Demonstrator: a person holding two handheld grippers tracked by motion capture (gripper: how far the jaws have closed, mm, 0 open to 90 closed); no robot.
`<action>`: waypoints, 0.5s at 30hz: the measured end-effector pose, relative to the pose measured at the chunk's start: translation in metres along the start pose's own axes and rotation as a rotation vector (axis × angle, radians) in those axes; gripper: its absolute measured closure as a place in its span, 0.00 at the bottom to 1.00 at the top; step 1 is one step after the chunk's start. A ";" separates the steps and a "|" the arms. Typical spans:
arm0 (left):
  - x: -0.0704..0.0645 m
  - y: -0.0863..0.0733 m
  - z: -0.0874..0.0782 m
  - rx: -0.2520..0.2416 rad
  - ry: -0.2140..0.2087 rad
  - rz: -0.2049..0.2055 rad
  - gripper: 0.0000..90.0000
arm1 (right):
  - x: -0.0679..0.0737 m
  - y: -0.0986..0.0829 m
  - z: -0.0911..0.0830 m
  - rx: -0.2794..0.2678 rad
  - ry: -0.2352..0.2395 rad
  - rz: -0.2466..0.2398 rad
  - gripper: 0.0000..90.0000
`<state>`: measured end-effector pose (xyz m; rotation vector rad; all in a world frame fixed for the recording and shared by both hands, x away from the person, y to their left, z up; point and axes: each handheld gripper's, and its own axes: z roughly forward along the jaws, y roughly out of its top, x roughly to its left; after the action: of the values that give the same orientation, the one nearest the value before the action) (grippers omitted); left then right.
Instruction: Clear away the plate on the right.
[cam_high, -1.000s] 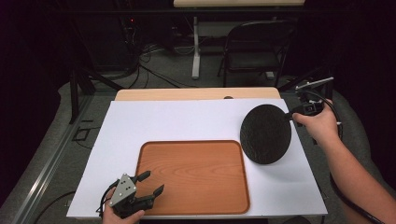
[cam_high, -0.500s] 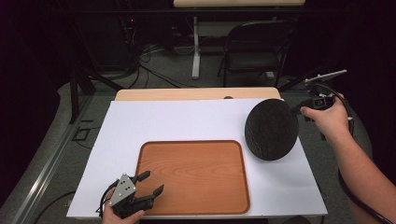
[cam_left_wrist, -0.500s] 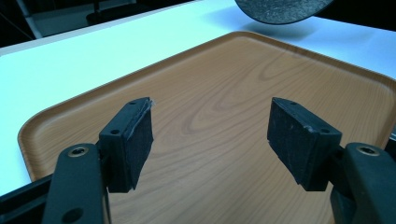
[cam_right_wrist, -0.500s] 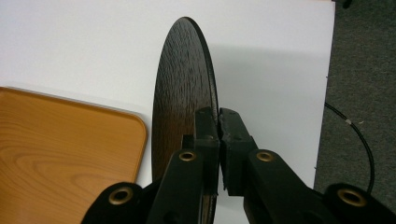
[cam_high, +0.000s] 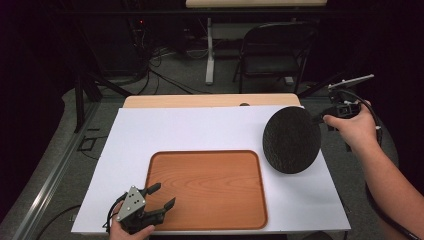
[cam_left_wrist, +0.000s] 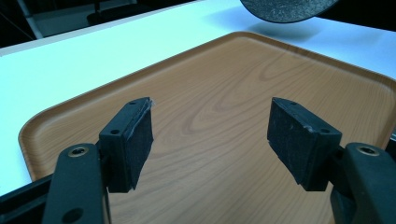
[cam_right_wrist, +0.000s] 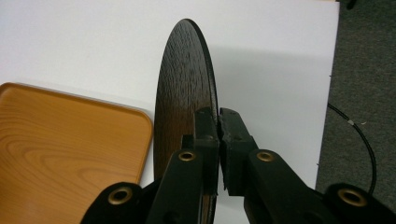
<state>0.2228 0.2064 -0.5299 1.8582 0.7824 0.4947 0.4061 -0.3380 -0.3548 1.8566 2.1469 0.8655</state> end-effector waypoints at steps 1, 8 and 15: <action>0.000 0.000 0.000 0.000 0.000 0.000 0.35 | 0.003 0.000 0.000 0.003 0.006 -0.007 0.97; 0.000 0.000 0.000 -0.003 -0.002 -0.002 0.35 | 0.026 0.002 0.006 0.010 0.039 -0.056 0.96; 0.000 0.000 0.000 -0.002 -0.004 -0.001 0.35 | 0.058 0.004 0.018 0.032 0.094 -0.123 0.96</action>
<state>0.2224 0.2065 -0.5297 1.8557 0.7801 0.4906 0.4065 -0.2768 -0.3535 1.7091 2.3155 0.9144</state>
